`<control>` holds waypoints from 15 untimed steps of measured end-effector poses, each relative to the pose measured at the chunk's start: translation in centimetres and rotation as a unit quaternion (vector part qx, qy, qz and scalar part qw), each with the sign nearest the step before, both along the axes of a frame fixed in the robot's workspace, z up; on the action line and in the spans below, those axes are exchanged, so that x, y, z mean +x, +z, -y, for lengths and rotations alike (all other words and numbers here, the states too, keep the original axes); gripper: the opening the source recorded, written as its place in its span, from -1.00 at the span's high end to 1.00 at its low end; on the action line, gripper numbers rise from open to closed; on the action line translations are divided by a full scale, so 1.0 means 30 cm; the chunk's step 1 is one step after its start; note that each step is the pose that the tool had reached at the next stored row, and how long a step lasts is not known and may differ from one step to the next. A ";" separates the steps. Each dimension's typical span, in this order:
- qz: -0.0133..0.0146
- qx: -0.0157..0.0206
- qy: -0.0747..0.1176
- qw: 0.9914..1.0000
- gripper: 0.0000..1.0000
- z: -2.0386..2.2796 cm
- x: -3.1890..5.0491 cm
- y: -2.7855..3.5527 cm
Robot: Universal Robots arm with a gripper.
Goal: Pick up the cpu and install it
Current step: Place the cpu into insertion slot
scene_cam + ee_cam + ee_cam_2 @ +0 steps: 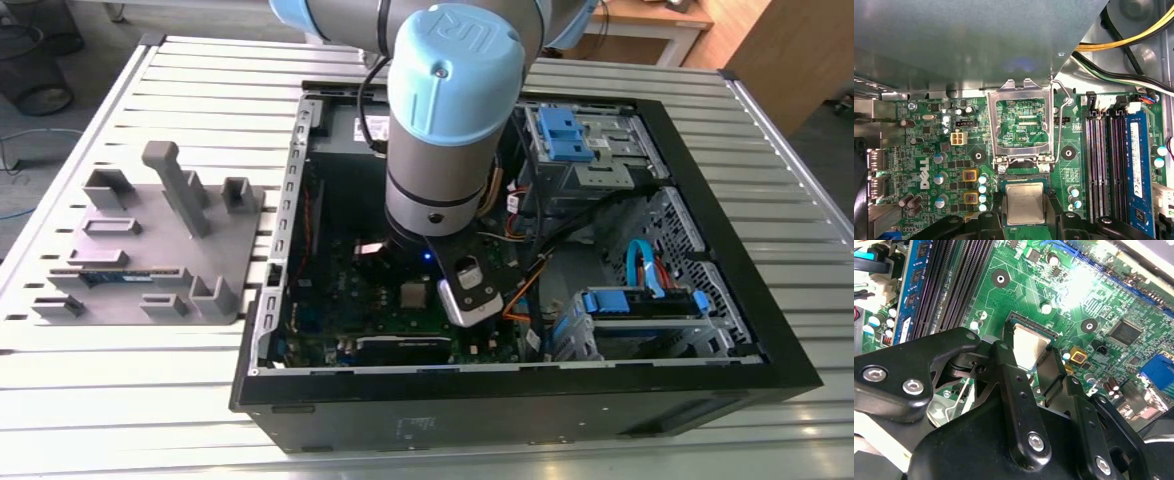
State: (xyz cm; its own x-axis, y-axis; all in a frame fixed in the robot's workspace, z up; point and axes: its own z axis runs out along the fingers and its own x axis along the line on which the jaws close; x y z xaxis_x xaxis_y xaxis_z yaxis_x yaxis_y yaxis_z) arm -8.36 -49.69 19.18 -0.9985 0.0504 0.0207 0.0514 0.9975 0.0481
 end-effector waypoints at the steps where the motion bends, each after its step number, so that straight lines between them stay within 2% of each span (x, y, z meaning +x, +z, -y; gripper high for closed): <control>1: 0.000 0.000 0.000 1.000 0.13 0.000 0.000 0.000; 15: 0.000 0.000 0.000 1.000 0.13 0.003 0.001 -0.001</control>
State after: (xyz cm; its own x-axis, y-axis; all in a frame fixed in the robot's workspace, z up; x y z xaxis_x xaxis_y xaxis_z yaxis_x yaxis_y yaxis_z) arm -8.34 -49.78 19.16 -0.9985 0.0505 0.0207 0.0514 0.9975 0.0482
